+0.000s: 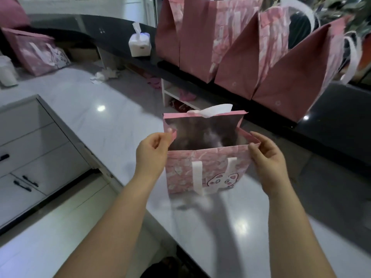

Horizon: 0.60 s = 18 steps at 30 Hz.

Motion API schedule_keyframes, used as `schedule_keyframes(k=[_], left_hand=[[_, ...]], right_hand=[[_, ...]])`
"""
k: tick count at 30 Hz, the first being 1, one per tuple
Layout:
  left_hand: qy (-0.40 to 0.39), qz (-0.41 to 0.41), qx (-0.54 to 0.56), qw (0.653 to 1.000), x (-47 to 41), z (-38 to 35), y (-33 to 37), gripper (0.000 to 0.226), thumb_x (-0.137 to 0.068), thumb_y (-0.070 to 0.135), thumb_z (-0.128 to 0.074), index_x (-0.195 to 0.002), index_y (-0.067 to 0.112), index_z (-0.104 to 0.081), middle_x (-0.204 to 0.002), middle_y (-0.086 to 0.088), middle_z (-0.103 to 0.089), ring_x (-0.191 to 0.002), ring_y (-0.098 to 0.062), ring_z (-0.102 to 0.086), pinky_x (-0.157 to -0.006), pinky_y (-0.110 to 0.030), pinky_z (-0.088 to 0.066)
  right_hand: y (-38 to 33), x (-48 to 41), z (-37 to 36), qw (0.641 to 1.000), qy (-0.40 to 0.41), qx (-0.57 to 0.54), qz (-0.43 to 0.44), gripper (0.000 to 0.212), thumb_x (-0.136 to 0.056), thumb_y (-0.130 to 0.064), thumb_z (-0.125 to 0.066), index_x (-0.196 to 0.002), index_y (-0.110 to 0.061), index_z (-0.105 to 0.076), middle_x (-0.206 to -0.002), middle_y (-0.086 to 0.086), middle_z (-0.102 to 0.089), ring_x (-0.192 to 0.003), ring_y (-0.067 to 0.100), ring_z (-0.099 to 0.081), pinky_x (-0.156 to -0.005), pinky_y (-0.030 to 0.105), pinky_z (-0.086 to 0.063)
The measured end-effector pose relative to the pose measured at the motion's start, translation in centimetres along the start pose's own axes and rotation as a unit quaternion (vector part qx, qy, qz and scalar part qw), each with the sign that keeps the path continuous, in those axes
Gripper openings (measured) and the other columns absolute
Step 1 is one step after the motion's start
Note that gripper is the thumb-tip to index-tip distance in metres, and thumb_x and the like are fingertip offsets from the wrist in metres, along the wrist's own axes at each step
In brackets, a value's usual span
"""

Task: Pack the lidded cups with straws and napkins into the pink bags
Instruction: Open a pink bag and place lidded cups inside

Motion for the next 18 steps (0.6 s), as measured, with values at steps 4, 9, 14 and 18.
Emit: schedule_keyframes(k=[4, 9, 14, 18], left_hand=[[-0.051, 0.006, 0.090, 0.995, 4.1, -0.2, -4.1, 0.041, -0.076, 0.059, -0.070, -0.105, 0.031, -0.065, -0.098, 0.022, -0.070, -0.090, 0.000, -0.066, -0.073, -0.011, -0.052], [0.013, 0.046, 0.111, 0.993, 5.1, 0.0, -7.4, 0.024, -0.074, 0.021, -0.082, -0.093, 0.034, -0.075, -0.094, 0.008, -0.076, -0.087, -0.009, -0.072, -0.081, -0.024, -0.058], [0.041, 0.064, 0.134, 0.988, 5.0, 0.6, -7.4, 0.014, -0.073, 0.031, -0.079, -0.085, 0.038, -0.078, -0.093, 0.002, -0.077, -0.092, -0.024, -0.072, -0.086, -0.043, -0.058], [0.051, 0.067, 0.151, 0.985, 4.2, 1.1, -7.4, 0.021, -0.085, 0.013, -0.075, -0.087, 0.033, -0.077, -0.095, 0.001, -0.077, -0.093, -0.022, -0.072, -0.085, -0.040, -0.058]], right_hand=[[3.2, 2.4, 1.3, 1.000, 0.020, -0.016, 0.006, 0.026, -0.081, -0.013, -0.070, -0.103, -0.026, -0.071, -0.097, -0.004, -0.074, -0.092, 0.012, -0.068, -0.079, 0.025, -0.055], [5.9, 3.3, 1.1, 0.991, 0.124, -0.043, 0.010, 0.032, -0.087, 0.004, -0.065, -0.106, -0.021, -0.069, -0.100, -0.006, -0.075, -0.097, 0.011, -0.069, -0.085, 0.025, -0.055], [6.2, 5.1, -0.8, 0.979, 0.187, -0.065, 0.043, 0.027, -0.087, 0.003, -0.065, -0.099, -0.021, -0.070, -0.093, -0.009, -0.075, -0.092, 0.009, -0.069, -0.081, 0.021, -0.054], [6.1, 6.2, -2.5, 0.971, 0.220, -0.078, 0.046, 0.027, -0.087, -0.003, -0.067, -0.088, -0.028, -0.075, -0.091, -0.007, -0.075, -0.086, 0.009, -0.070, -0.074, 0.020, -0.054]])
Point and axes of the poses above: each hand's wrist, its own x-axis away from the middle knuckle, its own z-axis out of the back of the hand, y = z × x, the point moved 2 cm from there along -x, towards the middle knuckle
